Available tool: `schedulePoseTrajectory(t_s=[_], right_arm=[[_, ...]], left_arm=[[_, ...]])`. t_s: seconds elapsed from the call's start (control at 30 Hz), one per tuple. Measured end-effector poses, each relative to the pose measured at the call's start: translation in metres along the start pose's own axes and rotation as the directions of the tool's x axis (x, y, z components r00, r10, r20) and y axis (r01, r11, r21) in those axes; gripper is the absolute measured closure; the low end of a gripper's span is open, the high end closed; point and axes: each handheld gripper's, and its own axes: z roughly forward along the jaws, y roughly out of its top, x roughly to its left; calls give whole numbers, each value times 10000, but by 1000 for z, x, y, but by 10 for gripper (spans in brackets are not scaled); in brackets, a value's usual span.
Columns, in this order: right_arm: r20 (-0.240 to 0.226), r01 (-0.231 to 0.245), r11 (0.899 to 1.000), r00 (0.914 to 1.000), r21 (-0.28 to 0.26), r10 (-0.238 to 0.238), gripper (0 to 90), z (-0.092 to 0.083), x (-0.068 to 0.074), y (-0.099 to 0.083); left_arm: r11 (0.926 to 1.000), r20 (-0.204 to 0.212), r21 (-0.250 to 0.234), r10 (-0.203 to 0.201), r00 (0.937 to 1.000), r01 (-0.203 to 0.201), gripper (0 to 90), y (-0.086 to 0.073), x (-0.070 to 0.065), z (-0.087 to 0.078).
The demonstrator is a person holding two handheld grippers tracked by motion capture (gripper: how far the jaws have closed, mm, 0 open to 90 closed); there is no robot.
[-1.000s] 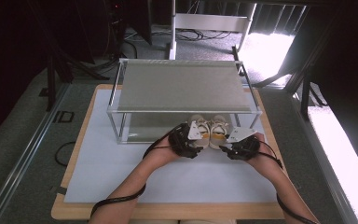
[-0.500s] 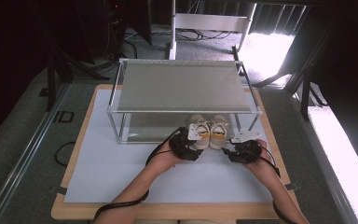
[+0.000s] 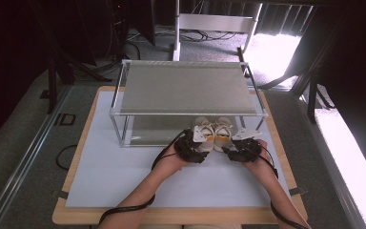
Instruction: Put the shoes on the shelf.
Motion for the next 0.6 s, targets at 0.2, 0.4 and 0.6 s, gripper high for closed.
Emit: schedulePoseTrajectory(t_s=[0.2, 0.4, 0.6], right_arm=[[-148, -304, 9995, 9994, 23, 304, 401, 3, -3, 0], [-177, -224, 9997, 9996, 77, 226, 397, 4, -2, 3], [-285, -206, 9997, 9994, -143, 202, 406, 6, -2, 3]], left_arm=[[10000, -460, -40, -64, 9989, 62, 399, -4, -2, 0], [9986, -341, 60, -519, 9981, 521, 390, -3, 8, 5], [9982, -280, -133, -591, 9979, 588, 490, 1, 18, 6]])
